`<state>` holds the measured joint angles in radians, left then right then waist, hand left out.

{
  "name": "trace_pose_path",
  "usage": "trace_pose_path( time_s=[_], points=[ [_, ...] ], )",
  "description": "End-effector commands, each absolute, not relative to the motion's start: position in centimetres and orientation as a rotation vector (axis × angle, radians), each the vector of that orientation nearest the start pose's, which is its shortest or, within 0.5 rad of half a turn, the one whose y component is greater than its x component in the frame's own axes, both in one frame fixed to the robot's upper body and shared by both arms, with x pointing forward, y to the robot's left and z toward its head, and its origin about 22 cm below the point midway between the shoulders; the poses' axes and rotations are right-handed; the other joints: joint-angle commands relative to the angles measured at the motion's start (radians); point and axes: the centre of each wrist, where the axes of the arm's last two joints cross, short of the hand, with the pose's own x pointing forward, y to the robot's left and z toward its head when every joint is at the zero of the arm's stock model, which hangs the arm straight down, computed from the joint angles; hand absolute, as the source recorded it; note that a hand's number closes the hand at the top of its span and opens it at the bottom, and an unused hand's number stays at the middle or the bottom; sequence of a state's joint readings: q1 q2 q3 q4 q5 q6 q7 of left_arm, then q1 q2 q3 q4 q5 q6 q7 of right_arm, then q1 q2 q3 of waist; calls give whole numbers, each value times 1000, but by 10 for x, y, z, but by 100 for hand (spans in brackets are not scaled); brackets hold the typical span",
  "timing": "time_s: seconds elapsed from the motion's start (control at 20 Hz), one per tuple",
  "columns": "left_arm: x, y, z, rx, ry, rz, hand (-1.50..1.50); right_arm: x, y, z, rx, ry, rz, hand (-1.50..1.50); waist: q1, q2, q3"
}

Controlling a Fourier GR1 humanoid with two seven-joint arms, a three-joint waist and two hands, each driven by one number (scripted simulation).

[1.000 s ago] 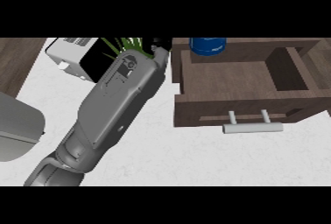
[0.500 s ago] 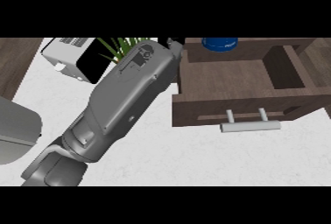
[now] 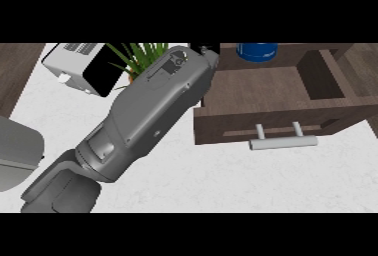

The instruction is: Pick up the can, place it into the drawer and close the drawer

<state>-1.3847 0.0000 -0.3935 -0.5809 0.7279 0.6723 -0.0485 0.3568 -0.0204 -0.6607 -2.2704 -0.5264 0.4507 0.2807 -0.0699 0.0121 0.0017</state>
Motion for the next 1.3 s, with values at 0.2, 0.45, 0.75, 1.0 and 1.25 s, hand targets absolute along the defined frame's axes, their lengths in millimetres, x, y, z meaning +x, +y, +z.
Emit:
trace_pose_path(
  time_s=[0.2,0.45,0.75,1.0,1.25],
  points=[
    [419,-18,191,-32,-1666,3,150,83,-349,129,-108,-1795,-102,-150,-8,2,0],
    [417,-17,175,31,-1630,33,-150,100,-361,137,-116,-1794,-81,-150,-20,9,1],
    [420,-15,173,57,-1650,57,-150,99,-357,131,-126,-1822,-72,-150,-24,10,0],
    [422,-9,164,62,-1635,72,-150,88,-363,130,-117,-1804,-110,-150,-13,3,0],
    [422,-16,178,45,-1645,98,-150,95,-356,145,-134,-1870,-61,-150,-26,8,0]
  ],
)
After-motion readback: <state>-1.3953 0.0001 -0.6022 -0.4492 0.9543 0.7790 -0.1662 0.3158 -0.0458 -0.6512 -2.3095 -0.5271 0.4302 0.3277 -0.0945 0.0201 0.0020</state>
